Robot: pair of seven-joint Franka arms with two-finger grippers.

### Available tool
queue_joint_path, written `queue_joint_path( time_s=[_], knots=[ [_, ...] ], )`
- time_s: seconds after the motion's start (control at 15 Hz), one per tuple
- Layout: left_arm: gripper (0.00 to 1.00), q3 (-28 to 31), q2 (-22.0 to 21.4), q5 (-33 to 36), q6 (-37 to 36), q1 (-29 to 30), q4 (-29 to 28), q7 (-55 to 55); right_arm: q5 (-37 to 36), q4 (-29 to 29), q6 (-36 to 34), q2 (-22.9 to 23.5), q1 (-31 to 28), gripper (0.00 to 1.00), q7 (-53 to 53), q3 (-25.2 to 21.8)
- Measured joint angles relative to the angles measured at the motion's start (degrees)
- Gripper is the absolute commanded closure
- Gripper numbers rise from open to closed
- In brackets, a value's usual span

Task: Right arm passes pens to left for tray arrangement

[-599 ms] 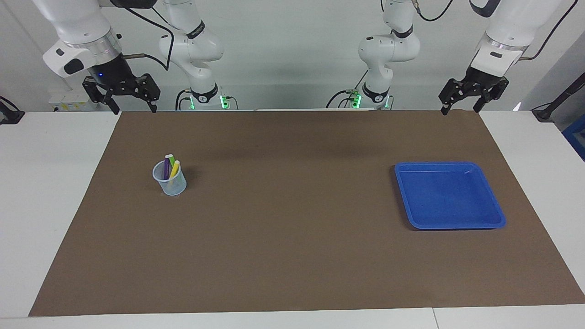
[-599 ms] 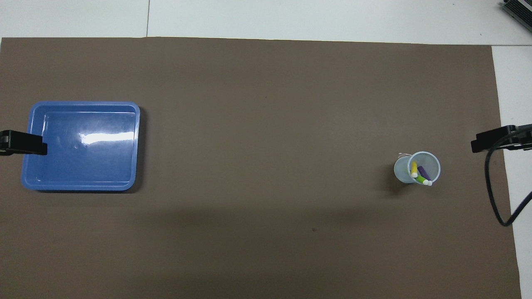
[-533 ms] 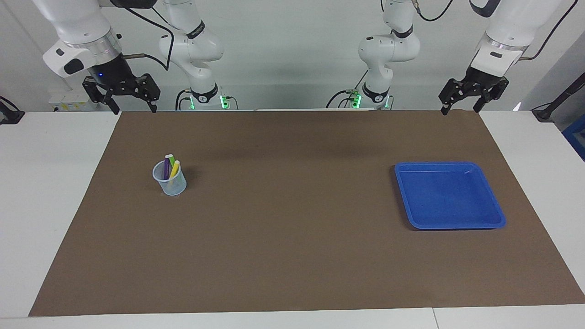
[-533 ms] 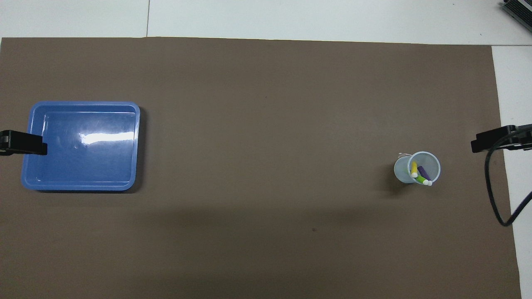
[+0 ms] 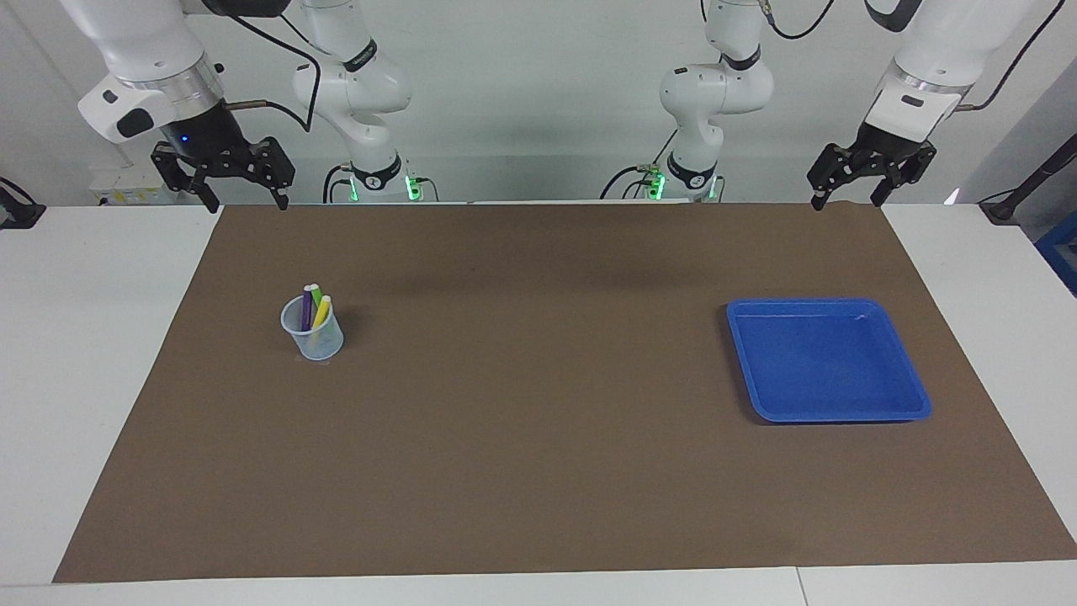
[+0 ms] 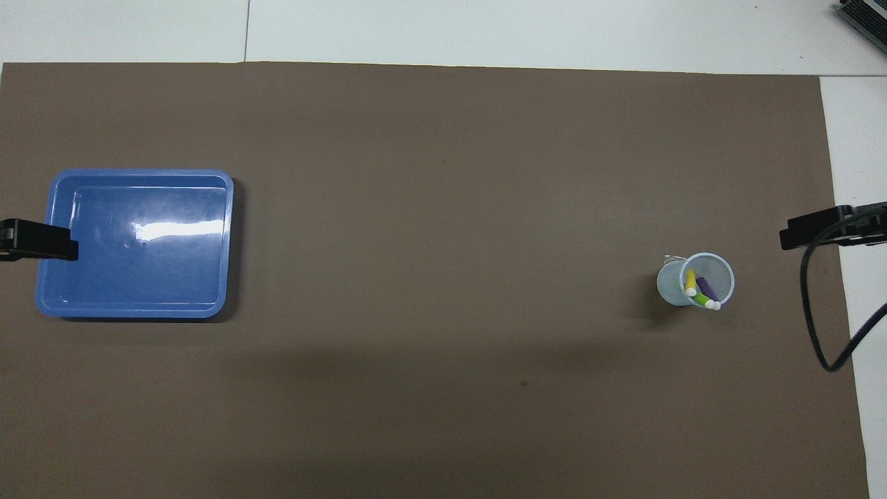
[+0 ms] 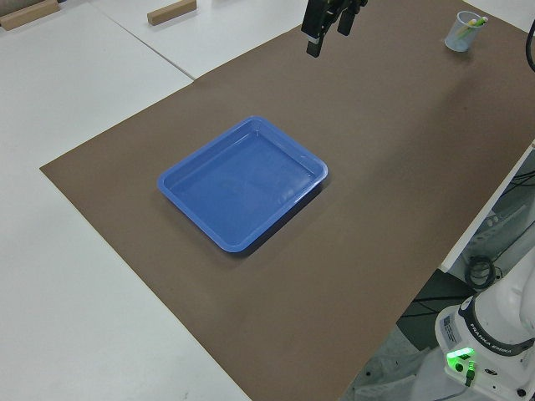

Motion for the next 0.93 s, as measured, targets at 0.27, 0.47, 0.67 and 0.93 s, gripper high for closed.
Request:
queue_joint_path(
  time_s=[0.27,0.47,0.67,0.93],
  knots=[
    [0.0,-0.01,-0.01,0.0,0.0,0.14,0.0,0.02,0.0,-7.76,6.83,-2.51,0.08,0.0,-4.23,-0.01],
    [0.0,-0.06,-0.49,0.0,0.0,0.14,0.04,0.04,0.0,-15.17,11.81,-5.36,0.09,0.03,-5.52,-0.02],
    [0.0,-0.13,-0.89,0.0,-0.02,0.13,0.04,0.04,0.0,-20.5,15.92,-6.57,0.13,0.14,-5.56,0.02],
    [0.0,-0.28,-0.88,0.0,-0.07,0.13,0.04,0.04,0.0,-27.5,21.39,-6.61,0.13,0.25,-5.6,0.03]
  ],
)
